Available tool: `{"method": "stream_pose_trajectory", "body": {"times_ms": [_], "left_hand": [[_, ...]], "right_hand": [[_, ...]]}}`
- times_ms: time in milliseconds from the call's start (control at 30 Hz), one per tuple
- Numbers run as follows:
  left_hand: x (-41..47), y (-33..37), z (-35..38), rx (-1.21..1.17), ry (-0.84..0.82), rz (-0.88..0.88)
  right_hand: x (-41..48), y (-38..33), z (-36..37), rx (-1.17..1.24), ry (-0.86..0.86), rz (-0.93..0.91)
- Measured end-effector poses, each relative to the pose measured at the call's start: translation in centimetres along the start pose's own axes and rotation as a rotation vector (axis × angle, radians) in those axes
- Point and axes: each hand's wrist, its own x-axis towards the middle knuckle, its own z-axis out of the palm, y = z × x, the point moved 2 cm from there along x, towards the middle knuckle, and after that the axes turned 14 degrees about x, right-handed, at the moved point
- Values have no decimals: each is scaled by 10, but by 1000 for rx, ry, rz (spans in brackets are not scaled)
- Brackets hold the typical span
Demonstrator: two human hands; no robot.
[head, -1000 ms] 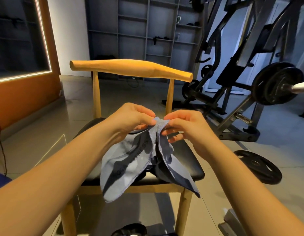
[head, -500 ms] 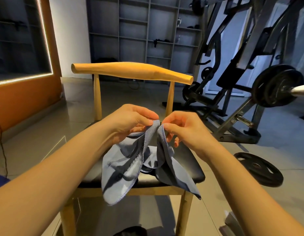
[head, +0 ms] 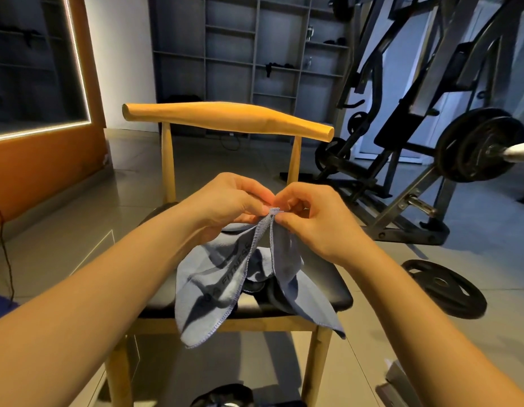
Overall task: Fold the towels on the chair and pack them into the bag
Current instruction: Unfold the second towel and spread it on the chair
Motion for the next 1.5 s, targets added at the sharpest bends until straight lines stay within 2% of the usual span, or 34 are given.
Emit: {"method": "stream_pose_trajectory", "body": {"times_ms": [167, 400, 667, 800, 900, 967, 1067, 1167, 1233, 1367, 1433, 1500], "left_hand": [[-3, 4, 3, 37, -37, 20], [-3, 1, 4, 75, -5, 55], [-5, 2, 8, 183, 76, 177], [-6, 1, 17, 213, 179, 178], [-6, -5, 28, 206, 231, 138], [-8, -18, 40, 286, 235, 144], [-19, -45, 58, 649, 248, 149], [-33, -72, 65, 830, 248, 139], [-38, -82, 67, 835, 235, 108], [-45, -87, 73, 589, 233, 55], [-50, -84, 82, 574, 267, 125], [-55, -78, 94, 656, 319, 297]], "right_hand": [[-2, -1, 2, 54, 30, 4], [-2, 0, 1, 94, 27, 13], [-2, 17, 1, 207, 26, 164], [-2, 23, 2, 177, 39, 157], [3, 29, 3, 183, 120, 209], [6, 33, 1, 345, 217, 291], [13, 43, -2, 650, 375, 445], [24, 62, -5, 891, 494, 571], [29, 74, -7, 1060, 548, 631], [29, 100, -15, 1244, 655, 718], [27, 109, -17, 1301, 661, 726], [24, 116, -16, 1329, 648, 736]]}}
